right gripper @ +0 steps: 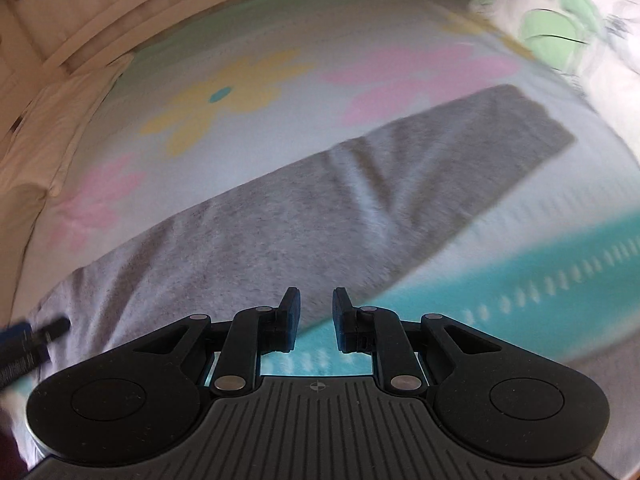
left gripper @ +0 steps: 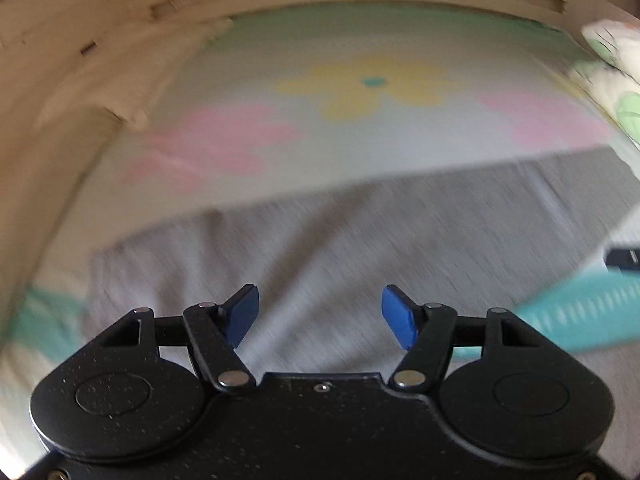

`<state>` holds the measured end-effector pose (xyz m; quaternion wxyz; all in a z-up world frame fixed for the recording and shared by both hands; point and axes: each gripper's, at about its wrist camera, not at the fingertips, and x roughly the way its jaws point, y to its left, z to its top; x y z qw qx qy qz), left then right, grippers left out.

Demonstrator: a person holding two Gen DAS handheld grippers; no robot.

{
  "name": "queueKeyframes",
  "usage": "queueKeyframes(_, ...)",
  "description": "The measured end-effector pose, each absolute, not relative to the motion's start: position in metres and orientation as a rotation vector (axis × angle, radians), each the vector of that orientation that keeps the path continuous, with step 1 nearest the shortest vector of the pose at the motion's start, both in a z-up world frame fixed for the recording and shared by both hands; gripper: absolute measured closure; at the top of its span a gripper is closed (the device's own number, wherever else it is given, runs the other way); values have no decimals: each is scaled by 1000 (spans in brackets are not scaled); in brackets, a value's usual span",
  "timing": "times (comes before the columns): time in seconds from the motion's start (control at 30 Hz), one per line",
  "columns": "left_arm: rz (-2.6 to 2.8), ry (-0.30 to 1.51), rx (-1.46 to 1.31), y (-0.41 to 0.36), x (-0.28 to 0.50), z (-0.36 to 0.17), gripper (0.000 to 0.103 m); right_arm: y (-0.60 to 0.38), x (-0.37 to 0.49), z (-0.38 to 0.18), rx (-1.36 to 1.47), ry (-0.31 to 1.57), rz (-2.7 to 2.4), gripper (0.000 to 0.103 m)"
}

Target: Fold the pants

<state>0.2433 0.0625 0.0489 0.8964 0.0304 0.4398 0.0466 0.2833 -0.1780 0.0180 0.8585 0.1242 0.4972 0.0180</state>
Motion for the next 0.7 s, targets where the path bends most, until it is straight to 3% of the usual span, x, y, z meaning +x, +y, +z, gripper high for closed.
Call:
queueKeyframes(0.27, 194, 959, -27, 109, 288, 43, 34, -177, 366, 10, 182, 1102, -33, 85)
queueKeyframes(0.7, 265, 997, -13, 123, 303, 27, 33, -159, 478, -26, 230, 1140, -180, 85)
